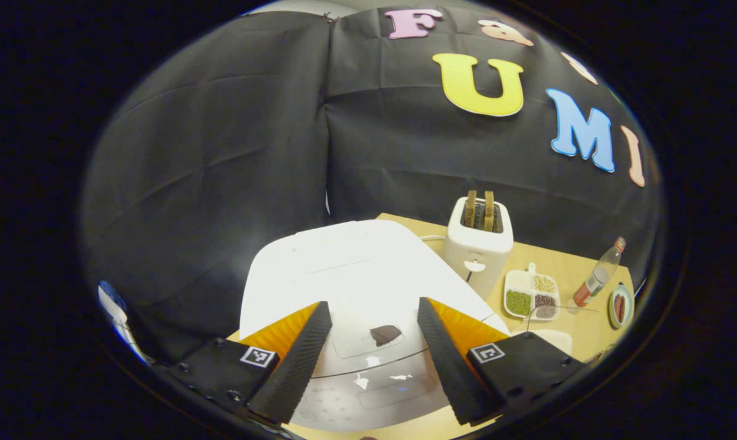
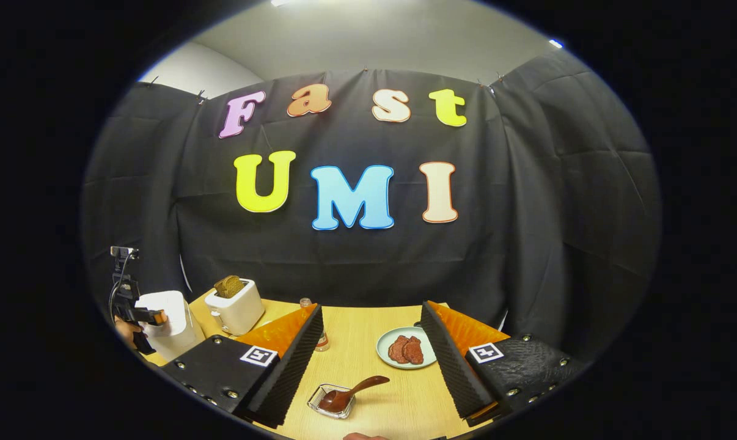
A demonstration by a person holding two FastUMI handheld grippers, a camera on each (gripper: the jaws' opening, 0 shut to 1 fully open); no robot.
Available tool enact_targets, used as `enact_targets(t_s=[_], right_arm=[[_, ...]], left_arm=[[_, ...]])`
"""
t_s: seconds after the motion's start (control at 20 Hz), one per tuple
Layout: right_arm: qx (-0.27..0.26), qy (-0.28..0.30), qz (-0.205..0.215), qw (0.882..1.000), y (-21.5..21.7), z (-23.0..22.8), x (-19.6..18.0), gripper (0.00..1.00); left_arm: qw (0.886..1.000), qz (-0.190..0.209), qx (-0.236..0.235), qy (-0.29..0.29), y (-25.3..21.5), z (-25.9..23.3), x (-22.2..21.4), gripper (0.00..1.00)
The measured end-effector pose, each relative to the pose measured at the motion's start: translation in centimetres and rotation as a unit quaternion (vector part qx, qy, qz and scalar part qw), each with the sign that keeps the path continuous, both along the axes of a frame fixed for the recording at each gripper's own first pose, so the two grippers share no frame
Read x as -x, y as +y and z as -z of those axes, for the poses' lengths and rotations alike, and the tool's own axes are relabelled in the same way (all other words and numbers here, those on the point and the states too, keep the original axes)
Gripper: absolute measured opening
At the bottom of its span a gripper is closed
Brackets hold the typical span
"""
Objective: Close the left gripper, press the button to open the rice cooker; take a wooden spoon from the chopstick holder with the right hand, scoop a spoonful of rice and pour it into the rice cooker, then put the wooden spoon back into the chopstick holder.
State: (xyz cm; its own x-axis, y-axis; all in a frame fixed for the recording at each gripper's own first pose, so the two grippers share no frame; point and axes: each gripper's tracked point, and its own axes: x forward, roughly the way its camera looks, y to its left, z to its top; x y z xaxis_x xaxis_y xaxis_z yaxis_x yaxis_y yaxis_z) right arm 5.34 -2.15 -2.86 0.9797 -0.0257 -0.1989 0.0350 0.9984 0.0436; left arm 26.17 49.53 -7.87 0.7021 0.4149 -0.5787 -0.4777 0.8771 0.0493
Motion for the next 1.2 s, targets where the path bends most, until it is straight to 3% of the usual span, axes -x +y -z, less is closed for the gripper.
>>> enact_targets(t_s=[0.05,0.2,0.4,0.45,0.5,0.75,0.9,0.95,1.2], right_arm=[[-0.002,0.002,0.001,1.0,-0.1,0.1,0.1,0.98],[-0.004,0.0,0.004,1.0,-0.6,-0.4,0.3,0.98],[-0.008,-0.017,0.001,1.0,-0.7,-1.6,0.5,0.98],[-0.013,-0.027,-0.001,1.0,-0.5,-2.3,0.5,0.94],[-0.018,-0.036,-0.002,0.999,-0.6,-2.9,0.5,0.98],[-0.018,-0.071,0.006,0.997,-1.1,-5.5,1.1,0.98],[-0.017,-0.082,0.011,0.996,-1.2,-6.5,1.5,0.98],[-0.017,-0.084,0.011,0.996,-1.1,-6.8,1.6,0.98],[-0.012,-0.091,0.018,0.996,-1.1,-7.5,2.4,0.98]], left_arm=[[1.0,0.006,-0.003,0.002,0.0,0.1,-0.1,0.95],[0.999,0.033,-0.04,-0.016,-0.4,-1.8,-0.4,1.0],[0.991,0.078,-0.054,-0.098,-4.2,-8.5,-1.6,0.99],[0.987,0.085,-0.055,-0.122,-5.5,-10.6,-1.9,0.99],[0.984,0.092,-0.059,-0.141,-6.8,-12.5,-1.7,0.94],[0.959,0.128,-0.064,-0.243,-12.6,-21.7,-1.1,0.99],[0.953,0.149,-0.043,-0.26,-16.1,-26.0,0.1,0.99],[0.952,0.156,-0.039,-0.261,-17.4,-27.2,0.6,0.94],[0.941,0.181,-0.034,-0.283,-20.6,-31.8,3.1,0.99]])
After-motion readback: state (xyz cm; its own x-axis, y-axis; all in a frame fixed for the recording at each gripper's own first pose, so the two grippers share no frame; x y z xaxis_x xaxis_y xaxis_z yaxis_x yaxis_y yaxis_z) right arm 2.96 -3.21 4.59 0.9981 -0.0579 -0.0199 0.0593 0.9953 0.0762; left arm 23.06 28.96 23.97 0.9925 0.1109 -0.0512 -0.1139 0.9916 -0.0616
